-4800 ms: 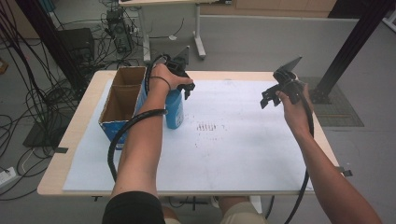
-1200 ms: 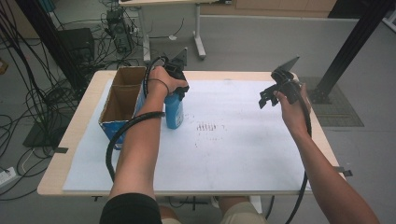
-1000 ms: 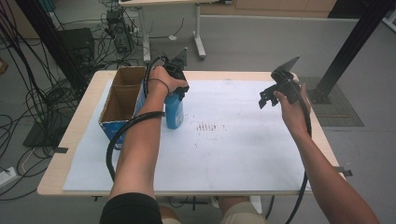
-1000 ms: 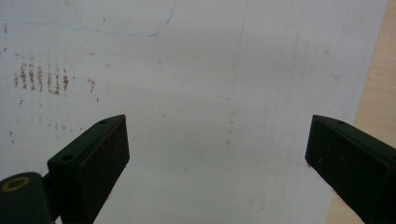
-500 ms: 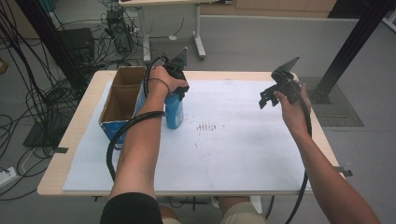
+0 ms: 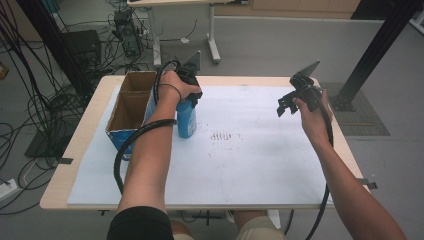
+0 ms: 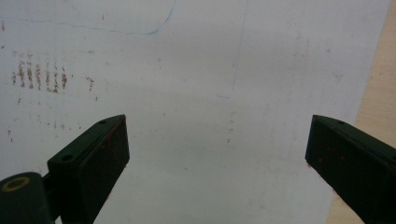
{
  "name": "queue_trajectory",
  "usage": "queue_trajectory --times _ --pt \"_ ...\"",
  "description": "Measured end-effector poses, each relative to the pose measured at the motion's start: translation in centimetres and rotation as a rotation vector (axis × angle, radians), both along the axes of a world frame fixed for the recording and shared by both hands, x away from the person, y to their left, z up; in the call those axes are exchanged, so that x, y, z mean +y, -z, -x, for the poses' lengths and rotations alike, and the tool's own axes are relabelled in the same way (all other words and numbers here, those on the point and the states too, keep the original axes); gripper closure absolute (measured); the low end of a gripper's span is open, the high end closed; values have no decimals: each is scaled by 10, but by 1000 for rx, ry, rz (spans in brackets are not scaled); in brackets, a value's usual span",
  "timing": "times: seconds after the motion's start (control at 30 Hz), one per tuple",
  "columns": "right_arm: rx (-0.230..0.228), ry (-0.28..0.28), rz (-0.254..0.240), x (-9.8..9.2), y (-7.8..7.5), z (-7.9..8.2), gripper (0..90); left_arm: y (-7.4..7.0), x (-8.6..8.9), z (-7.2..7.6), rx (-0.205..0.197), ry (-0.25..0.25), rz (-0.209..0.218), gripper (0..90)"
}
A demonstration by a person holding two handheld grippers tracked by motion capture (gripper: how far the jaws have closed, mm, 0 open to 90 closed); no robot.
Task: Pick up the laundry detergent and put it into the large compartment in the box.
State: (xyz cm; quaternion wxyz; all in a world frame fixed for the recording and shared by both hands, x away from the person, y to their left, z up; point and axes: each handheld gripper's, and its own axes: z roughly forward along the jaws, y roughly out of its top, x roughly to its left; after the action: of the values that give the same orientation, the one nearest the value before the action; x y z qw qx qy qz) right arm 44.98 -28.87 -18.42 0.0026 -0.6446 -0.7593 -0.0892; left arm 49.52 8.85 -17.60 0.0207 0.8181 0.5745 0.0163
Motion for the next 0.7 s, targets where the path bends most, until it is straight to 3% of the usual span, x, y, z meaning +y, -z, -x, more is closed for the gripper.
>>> queue_trajectory --times 0.7 --pt "8 2 -4 1 2 -1 64 0 -1 0 2 -3 -3 377"
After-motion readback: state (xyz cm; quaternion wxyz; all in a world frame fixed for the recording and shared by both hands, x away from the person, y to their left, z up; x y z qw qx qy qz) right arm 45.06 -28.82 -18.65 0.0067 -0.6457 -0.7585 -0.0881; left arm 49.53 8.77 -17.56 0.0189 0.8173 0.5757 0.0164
